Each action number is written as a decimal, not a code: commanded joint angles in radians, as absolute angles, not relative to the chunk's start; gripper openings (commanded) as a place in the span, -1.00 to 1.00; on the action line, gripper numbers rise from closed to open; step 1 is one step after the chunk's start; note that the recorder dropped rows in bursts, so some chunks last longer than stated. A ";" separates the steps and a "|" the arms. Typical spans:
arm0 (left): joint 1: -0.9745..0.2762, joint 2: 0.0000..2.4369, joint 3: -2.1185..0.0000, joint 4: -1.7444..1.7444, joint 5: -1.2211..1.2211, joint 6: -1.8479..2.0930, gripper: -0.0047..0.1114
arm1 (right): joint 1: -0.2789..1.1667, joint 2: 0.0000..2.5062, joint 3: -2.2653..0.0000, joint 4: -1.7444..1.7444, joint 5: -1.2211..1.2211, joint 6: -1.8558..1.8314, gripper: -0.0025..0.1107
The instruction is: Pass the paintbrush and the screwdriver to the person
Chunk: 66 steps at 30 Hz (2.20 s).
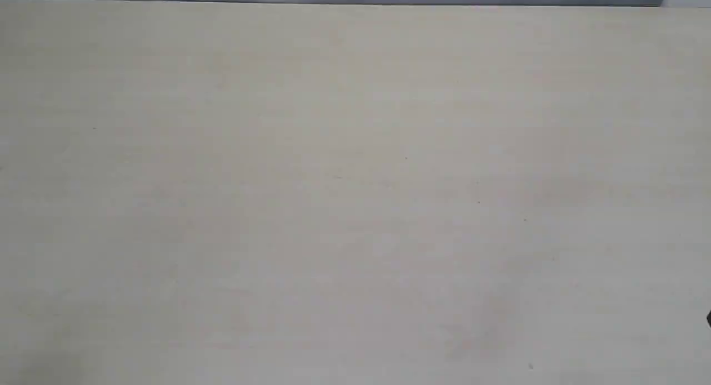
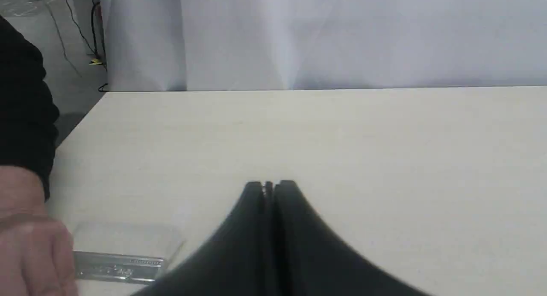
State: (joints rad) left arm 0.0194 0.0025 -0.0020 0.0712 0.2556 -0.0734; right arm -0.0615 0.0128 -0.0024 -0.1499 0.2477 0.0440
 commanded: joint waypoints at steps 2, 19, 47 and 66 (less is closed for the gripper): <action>0.011 0.000 0.000 0.070 0.249 -0.075 -0.92 | -0.067 0.007 0.000 -0.146 0.308 0.039 -0.88; 0.011 0.000 0.000 0.067 0.250 -0.075 -0.92 | -0.067 0.000 0.000 -0.146 0.349 0.039 -0.88; 0.011 0.000 0.000 0.071 0.249 -0.075 -0.92 | -0.067 0.000 0.000 -0.139 0.360 0.039 -0.88; 0.011 0.000 0.000 0.067 0.250 -0.075 -0.92 | -0.067 0.000 0.000 -0.139 0.360 0.039 -0.88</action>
